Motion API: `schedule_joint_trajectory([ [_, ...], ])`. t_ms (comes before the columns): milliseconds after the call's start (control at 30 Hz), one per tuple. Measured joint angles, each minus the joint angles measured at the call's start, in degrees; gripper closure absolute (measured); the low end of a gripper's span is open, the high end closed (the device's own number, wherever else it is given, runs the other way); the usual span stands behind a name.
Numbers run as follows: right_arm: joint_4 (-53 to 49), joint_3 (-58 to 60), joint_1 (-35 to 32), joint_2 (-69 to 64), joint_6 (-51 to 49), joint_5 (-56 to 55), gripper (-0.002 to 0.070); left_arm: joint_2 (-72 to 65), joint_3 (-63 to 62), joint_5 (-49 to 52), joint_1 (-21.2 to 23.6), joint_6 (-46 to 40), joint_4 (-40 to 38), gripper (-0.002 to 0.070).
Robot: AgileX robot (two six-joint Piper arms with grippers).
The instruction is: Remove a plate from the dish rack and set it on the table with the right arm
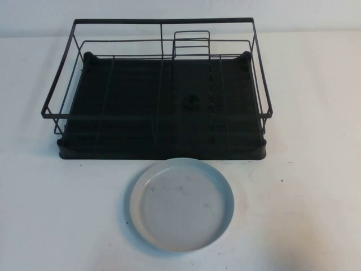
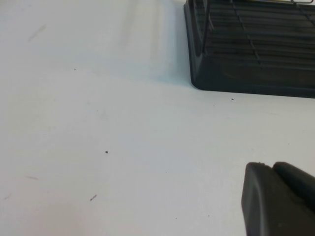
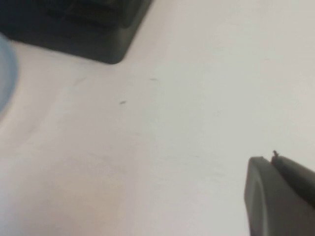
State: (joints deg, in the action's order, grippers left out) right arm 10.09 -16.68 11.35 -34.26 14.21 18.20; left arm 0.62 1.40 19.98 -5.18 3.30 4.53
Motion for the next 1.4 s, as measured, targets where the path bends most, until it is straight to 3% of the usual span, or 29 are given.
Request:
schedule_joint_trajectory([
  [167,0.0,10.1,-8.0,12.2,0.0,-8.5,0.0694,0.0,0.0,0.0,0.0,0.0,0.0,0.0679],
  [533,0.0,18.1,-9.1,34.1,0.1,-8.0,0.0694,0.0,0.0,0.0,0.0,0.0,0.0,0.0679],
  [800,0.0,18.4,-9.1,34.7,0.1,2.7,0.0694,0.0,0.0,0.0,0.0,0.0,0.0,0.0679],
  [1400,0.3,18.2,-9.1,34.7,0.1,3.5,0.0694,0.0,0.0,0.0,0.0,0.0,0.0,0.0679],
])
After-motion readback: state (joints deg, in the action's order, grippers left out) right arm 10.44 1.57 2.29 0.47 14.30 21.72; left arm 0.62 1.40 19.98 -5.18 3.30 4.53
